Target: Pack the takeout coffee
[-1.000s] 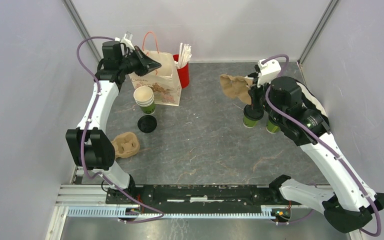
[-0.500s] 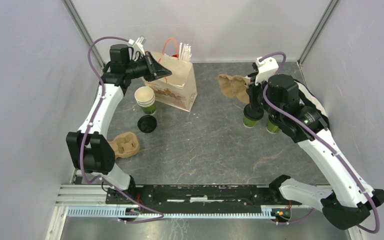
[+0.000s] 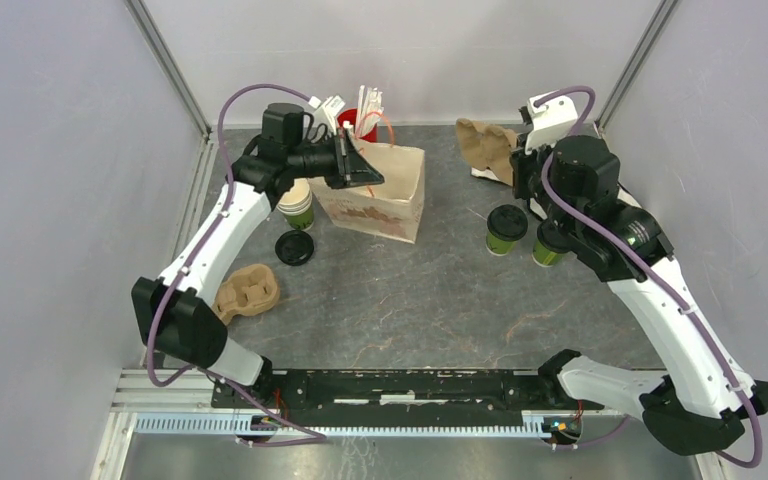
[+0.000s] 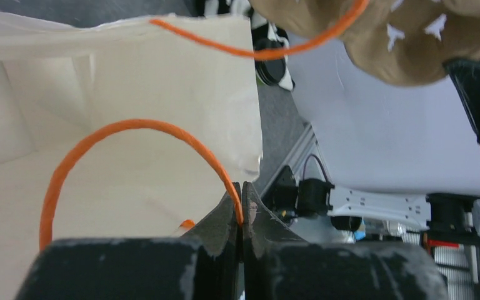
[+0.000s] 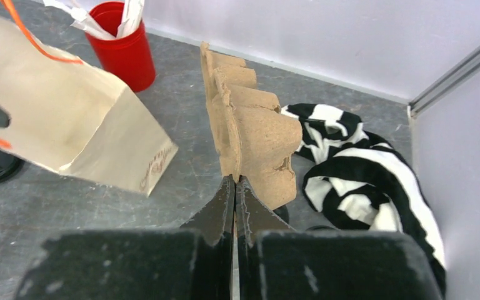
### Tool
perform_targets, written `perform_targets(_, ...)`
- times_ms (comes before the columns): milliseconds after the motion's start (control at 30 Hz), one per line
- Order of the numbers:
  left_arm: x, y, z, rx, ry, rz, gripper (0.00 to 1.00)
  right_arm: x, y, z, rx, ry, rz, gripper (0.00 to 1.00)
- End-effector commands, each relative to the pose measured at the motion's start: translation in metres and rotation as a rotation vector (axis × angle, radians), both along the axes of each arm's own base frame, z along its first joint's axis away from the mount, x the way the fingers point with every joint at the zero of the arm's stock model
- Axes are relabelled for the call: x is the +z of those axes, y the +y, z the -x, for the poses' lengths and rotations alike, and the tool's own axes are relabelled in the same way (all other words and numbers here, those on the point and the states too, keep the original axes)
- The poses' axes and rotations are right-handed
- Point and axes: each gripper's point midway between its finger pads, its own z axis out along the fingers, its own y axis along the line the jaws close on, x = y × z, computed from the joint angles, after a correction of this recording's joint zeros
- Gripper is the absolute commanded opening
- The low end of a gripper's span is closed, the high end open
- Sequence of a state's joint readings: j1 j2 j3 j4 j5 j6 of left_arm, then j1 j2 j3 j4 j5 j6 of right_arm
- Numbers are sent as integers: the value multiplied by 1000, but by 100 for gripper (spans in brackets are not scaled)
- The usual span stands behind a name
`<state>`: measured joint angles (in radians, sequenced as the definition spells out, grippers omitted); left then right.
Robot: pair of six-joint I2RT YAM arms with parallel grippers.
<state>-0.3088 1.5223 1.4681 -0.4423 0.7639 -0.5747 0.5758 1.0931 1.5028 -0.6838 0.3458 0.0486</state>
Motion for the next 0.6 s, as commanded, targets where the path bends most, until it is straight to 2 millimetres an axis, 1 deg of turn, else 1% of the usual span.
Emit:
perform_targets(0, 25, -6, 33, -30, -20, 4, 2, 30, -20, 4, -62, -93, 25, 0)
perform_targets(133, 22, -2, 53, -28, 3, -15, 2, 34, -22, 7, -58, -111, 19, 0)
perform_targets(233, 18, 9, 61, 22, 15, -55, 2, 36, -18, 8, -37, -115, 2, 0)
perform_targets(300, 16, 19, 63, 85, 36, -90, 5, 38, -15, 9, -20, -118, -7, 0)
perform_targets(400, 16, 26, 69, 137, 76, -106, 14, 39, -13, 10, -10, -123, -17, 0)
perform_targets(500, 14, 36, 74, 200, 122, -133, 30, 38, -12, 11, -1, -121, -20, 0)
perform_targets(567, 16, 41, 79, 233, 140, -133, 38, 36, -11, 12, 7, -119, -21, 0)
